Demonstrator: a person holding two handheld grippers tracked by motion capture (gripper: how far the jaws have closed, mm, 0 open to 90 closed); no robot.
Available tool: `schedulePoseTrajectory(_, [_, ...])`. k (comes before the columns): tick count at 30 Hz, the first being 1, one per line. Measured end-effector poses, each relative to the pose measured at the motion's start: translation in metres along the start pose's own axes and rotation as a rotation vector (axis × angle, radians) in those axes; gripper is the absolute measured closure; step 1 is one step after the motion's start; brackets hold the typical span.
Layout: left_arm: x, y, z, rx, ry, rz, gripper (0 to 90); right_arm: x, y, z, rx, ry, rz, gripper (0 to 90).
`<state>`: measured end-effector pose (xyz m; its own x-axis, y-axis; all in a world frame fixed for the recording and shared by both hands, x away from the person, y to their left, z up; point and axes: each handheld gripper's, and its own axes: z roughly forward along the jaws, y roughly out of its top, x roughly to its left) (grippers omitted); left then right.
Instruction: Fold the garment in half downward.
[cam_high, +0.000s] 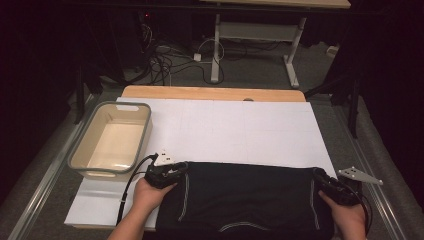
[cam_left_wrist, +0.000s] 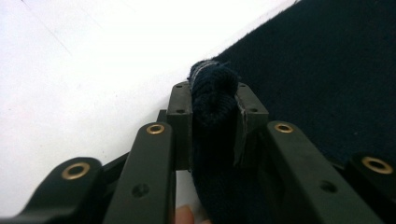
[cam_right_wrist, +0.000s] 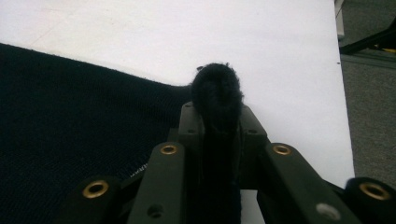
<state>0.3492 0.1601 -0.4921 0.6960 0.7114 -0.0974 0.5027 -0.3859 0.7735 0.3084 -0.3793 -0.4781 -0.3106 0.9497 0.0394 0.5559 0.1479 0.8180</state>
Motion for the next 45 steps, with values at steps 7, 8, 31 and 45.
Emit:
schedulePoseTrajectory(7, [-0.002, -0.005, -0.008, -0.084, 0.036, 0.004, 72.0, 0.001, -0.003, -0.005, -0.055, 0.004, -0.011, 78.1])
schedulePoseTrajectory(8, [-0.002, -0.006, -0.009, -0.094, 0.036, -0.002, 72.0, 0.001, -0.003, -0.005, -0.059, 0.004, -0.012, 78.1])
schedulePoseTrajectory(31, [0.003, 0.044, -0.035, -0.132, 0.128, -0.021, 72.8, 0.014, 0.038, -0.019, -0.131, -0.006, -0.072, 78.6])
schedulePoseTrajectory(45, [0.038, 0.101, -0.027, -0.090, 0.266, -0.058, 72.3, 0.012, 0.117, -0.002, -0.195, -0.032, -0.115, 78.2])
